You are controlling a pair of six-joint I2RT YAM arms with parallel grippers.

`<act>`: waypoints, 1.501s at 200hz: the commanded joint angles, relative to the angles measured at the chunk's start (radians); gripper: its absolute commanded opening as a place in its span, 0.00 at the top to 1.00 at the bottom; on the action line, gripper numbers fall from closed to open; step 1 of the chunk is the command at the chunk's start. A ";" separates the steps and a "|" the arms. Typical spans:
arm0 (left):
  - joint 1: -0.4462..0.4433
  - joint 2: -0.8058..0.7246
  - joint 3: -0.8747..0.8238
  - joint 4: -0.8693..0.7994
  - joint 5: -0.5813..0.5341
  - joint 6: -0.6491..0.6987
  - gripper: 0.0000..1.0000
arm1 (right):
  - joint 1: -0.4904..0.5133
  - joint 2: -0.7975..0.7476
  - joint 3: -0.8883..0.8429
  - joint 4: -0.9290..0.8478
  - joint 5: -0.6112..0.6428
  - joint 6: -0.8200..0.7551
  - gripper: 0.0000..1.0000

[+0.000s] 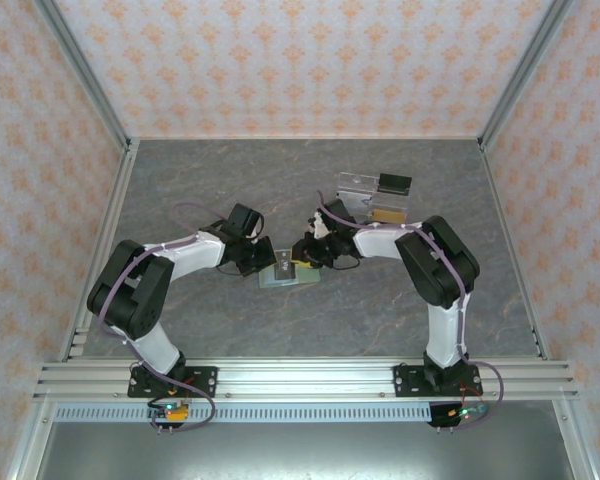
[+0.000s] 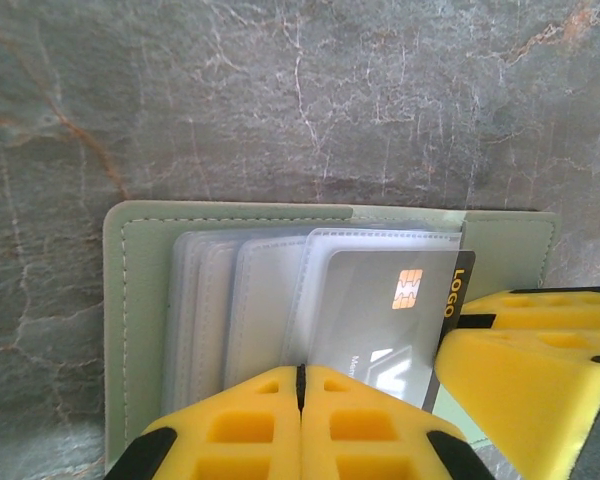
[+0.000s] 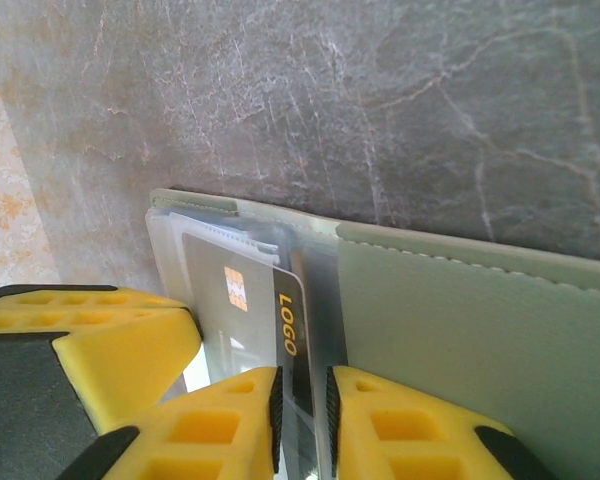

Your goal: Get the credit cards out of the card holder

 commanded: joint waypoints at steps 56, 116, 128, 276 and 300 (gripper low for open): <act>0.008 0.019 -0.027 -0.015 -0.024 -0.002 0.95 | 0.003 0.019 0.002 0.077 -0.051 0.006 0.92; 0.011 -0.007 -0.019 -0.038 -0.042 0.006 0.83 | -0.035 -0.072 -0.076 0.069 -0.005 -0.040 1.00; 0.011 -0.016 -0.020 -0.040 -0.043 0.005 0.79 | -0.047 -0.088 -0.091 0.068 -0.002 -0.046 1.00; 0.051 -0.198 -0.014 0.481 0.255 -0.187 0.26 | -0.208 -0.421 -0.074 0.089 -0.261 -0.120 1.00; 0.051 -0.186 0.008 0.588 0.311 -0.233 0.26 | -0.229 -0.423 -0.060 0.153 -0.300 -0.064 1.00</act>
